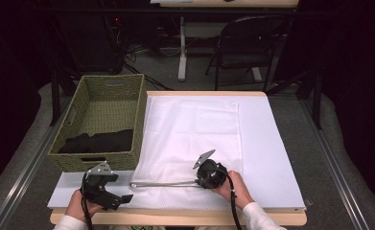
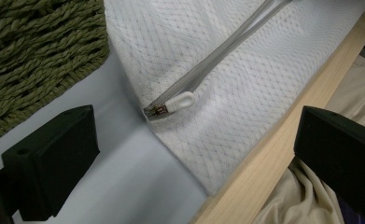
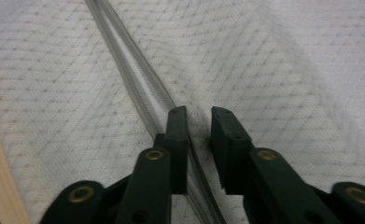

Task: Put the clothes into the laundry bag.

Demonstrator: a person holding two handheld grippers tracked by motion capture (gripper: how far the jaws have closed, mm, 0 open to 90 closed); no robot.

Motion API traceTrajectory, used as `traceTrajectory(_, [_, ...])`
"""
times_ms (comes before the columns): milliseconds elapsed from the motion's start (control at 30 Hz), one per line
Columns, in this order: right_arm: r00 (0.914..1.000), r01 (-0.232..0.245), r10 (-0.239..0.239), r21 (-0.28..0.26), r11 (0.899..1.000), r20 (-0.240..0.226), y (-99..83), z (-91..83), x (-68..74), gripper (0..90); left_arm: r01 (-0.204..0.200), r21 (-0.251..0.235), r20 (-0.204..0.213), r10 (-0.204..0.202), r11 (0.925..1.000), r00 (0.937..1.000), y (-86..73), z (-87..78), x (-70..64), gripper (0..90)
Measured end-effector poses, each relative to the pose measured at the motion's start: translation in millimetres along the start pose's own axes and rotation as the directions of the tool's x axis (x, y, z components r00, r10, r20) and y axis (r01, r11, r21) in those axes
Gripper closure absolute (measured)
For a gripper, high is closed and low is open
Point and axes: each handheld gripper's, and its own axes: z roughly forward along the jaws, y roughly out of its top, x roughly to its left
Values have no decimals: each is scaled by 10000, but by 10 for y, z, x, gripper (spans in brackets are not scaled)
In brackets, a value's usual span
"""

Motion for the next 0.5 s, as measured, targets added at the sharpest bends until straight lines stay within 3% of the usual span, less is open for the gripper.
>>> traceTrajectory(100, [9999, -129, 128, 35, 9999, 89, 4, 1, 4, 855, 166, -17, -20, -166, 9999, 9999, -11, 3, 8, 0])
traceTrajectory(500, [9987, -86, 89, -60, 9999, 509, 22, -36, -3, 867, 81, 72, -88, -81, 9999, 9999, -6, 7, 8, 0])
